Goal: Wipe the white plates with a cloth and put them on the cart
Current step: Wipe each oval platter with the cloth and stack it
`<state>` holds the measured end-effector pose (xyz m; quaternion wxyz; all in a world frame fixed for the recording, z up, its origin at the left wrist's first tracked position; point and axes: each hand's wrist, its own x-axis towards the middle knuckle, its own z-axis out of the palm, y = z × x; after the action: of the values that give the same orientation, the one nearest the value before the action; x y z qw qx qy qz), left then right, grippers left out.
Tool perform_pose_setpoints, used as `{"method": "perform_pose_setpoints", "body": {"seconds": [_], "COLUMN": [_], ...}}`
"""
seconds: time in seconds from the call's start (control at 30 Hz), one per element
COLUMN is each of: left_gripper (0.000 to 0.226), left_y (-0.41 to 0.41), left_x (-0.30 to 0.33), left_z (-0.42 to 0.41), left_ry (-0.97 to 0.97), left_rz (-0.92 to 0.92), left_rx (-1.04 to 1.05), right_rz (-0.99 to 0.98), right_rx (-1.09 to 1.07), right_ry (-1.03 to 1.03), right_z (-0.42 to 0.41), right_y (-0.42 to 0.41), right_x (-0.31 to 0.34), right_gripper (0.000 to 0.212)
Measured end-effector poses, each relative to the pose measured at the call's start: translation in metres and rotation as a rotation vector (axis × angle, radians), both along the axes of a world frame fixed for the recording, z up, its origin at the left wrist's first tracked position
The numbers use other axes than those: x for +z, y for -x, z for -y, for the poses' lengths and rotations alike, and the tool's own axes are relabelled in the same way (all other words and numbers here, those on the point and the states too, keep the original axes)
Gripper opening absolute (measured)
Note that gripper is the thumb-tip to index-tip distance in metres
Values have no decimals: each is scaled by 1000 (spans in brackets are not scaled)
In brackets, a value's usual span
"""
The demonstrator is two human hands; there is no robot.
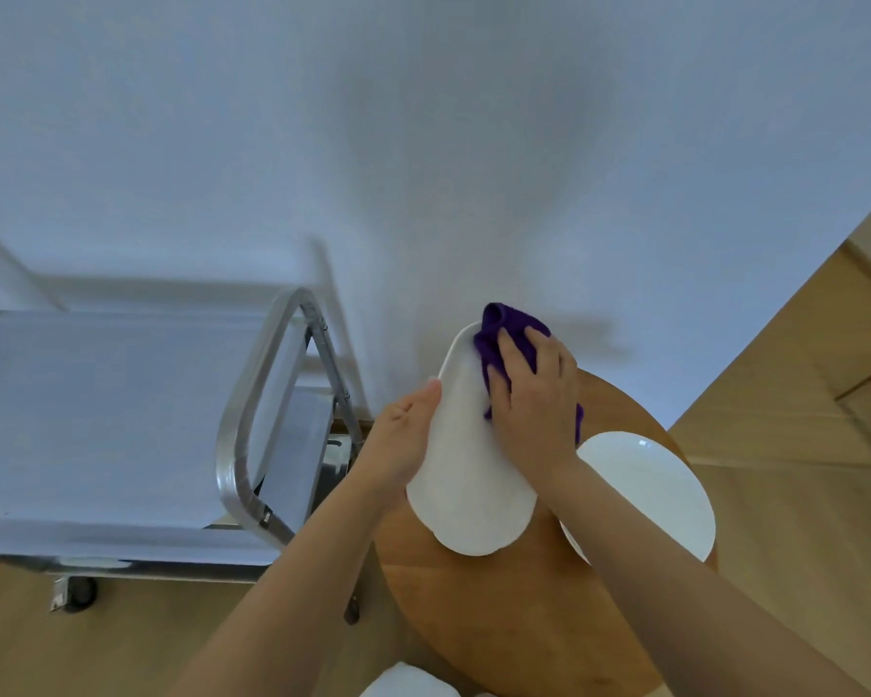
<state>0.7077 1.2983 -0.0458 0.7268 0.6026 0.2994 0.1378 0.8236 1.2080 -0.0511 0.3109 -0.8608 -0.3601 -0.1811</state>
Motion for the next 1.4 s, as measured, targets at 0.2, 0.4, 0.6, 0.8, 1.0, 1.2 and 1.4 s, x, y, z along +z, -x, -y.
{"method": "perform_pose_setpoints", "body": {"seconds": [0.2, 0.4, 0.6, 0.8, 1.0, 1.2, 1.4], "left_gripper": [36, 45, 35, 54, 74, 71, 48], "left_y": [-5, -9, -13, -1, 17, 24, 25], "left_x": [-4, 3, 10, 3, -31, -34, -19], "left_z": [1, -14, -21, -38, -43, -41, -40], "left_ry": [8, 39, 136, 292, 155, 587, 570], "left_rz": [70, 24, -18, -23, -253, 142, 228], "left_rx": [87, 285, 184, 128, 250, 148, 164], "right_rz": [-162, -95, 224, -329, -1295, -1716, -1735], "right_rx": [210, 465, 446, 432, 344, 548, 129], "right_ry": [-20, -43, 132, -166, -559, -766, -541], "right_z": [-7, 19, 45, 44, 50, 64, 69], "right_y": [41, 65, 48, 40, 13, 13, 6], "right_x": [-3, -16, -32, -5, 21, 10, 3], "right_gripper": [38, 37, 61, 47, 43, 37, 49]}}
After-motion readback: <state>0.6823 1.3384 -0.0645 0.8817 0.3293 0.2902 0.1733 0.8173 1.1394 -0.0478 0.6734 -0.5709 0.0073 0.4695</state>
